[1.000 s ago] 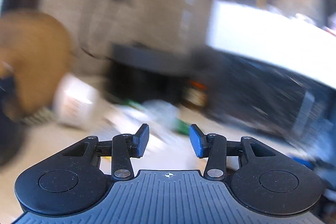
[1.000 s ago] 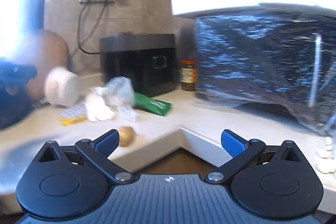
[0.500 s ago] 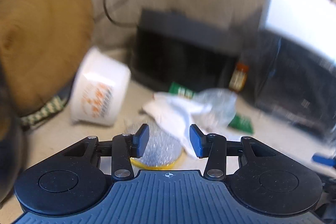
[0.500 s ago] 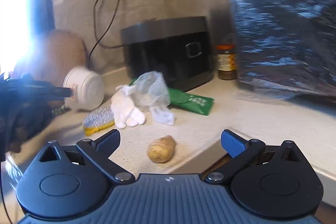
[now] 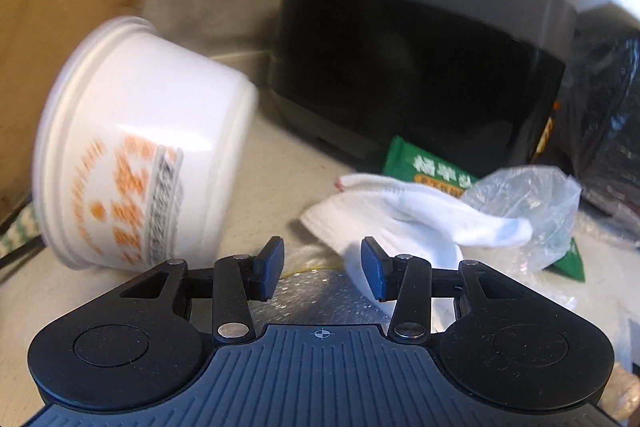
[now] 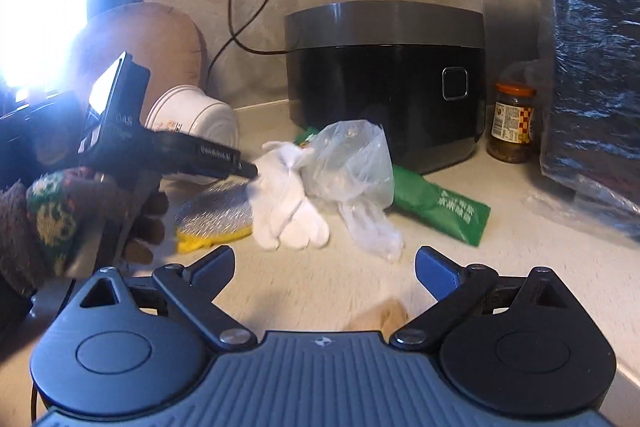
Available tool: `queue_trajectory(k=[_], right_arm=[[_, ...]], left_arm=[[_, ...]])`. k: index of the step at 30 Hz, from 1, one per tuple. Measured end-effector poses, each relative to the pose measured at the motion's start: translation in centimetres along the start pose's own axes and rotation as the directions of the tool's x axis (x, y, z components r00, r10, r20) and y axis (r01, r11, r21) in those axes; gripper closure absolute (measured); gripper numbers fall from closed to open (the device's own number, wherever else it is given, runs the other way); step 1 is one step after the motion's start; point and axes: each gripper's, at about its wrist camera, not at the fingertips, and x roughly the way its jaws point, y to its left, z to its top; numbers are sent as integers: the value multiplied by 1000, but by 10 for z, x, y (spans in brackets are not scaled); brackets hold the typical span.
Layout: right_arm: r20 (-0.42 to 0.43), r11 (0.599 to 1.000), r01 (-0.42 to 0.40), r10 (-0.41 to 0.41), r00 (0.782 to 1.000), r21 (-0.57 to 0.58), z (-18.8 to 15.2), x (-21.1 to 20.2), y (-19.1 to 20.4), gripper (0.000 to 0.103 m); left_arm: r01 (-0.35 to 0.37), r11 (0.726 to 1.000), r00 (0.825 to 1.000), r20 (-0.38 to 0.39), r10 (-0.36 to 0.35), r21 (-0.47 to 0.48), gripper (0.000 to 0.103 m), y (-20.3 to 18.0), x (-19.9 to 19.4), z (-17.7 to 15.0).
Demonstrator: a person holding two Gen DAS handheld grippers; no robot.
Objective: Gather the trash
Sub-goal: 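Move the left tool to the scrubber pad while the right tool reaches the white glove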
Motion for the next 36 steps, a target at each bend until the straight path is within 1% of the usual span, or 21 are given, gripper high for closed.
queue_trajectory(k=[2,5,8,11,13,15,16,17,18,20,21,22,23,24,25,28,30,31,33,35,36], right_arm=[[-5,1000,4,-4,1000,29,3,5,-6,5],[-11,998,18,-18,1000,54,-3,4,-18,5],[-22,998,37,-36,999,45,-13,1,-21,5],[-28,999,38,-37,999,24,-25,-5,-20,5],[-30,999,35,-34,999,13,-33,-10,-18,6],[-21,1000,17,-17,1000,7,-38,-17,-14,7],[-13,1000,8,-8,1000,5,-39,-21,-10,7],[-4,1000,-2,2,1000,0,-39,-26,-6,7],[5,1000,-13,13,1000,-7,-38,-30,-1,7],[11,999,-47,47,999,-20,-37,-36,11,15],[-1,997,-75,75,997,-27,-37,-38,18,29],[-22,994,-104,103,994,-31,-37,-37,25,48],[-48,990,-135,134,990,-33,-38,-36,31,55],[-70,985,-167,164,984,-34,-39,-34,38,58],[-81,981,-189,186,979,-35,-41,-33,44,59],[-93,977,-209,205,974,-39,-44,-26,62,59],[-122,974,-226,224,967,-7,-45,-15,68,59],[-135,973,-230,229,964,14,-46,-10,69,59],[-128,974,-228,228,965,16,-47,-9,72,59],[-130,974,-226,227,965,21,-47,-9,72,59],[-130,973,-228,229,965,23,-47,-10,72,59]], left_arm=[[17,1000,999,-43,-16,23,56,-5,3,0],[40,997,997,-61,-36,71,56,-10,-10,-11],[78,993,994,-82,-71,88,56,-13,-33,-27],[120,988,989,-94,-112,94,56,-16,-63,-48],[172,980,980,-115,-160,97,56,-17,-82,-60],[233,967,965,-146,-216,105,56,-20,-97,-68],[256,961,958,-158,-237,107,56,-22,-106,-73],[264,959,956,-162,-245,105,56,-23,-113,-75],[259,960,958,-157,-241,105,56,-23,-121,-78],[217,970,971,-127,-203,111,56,-20,-137,-79],[186,976,979,-108,-174,112,57,-17,-148,-79],[158,981,985,-92,-148,109,57,-13,-156,-79],[141,985,987,-85,-133,101,57,-8,-162,-80],[134,987,988,-87,-126,89,57,-4,-164,-80],[129,989,988,-93,-122,70,57,1,-165,-80],[119,993,986,-117,-118,-1,57,13,-163,-85],[123,991,984,-127,-128,-42,58,18,-158,-88],[131,990,982,-131,-137,-55,58,19,-157,-89],[161,985,975,-142,-169,-68,58,18,-153,-92],[176,981,971,-149,-186,-83,53,16,-150,-94],[182,979,970,-149,-194,-90,53,15,-150,-95]])
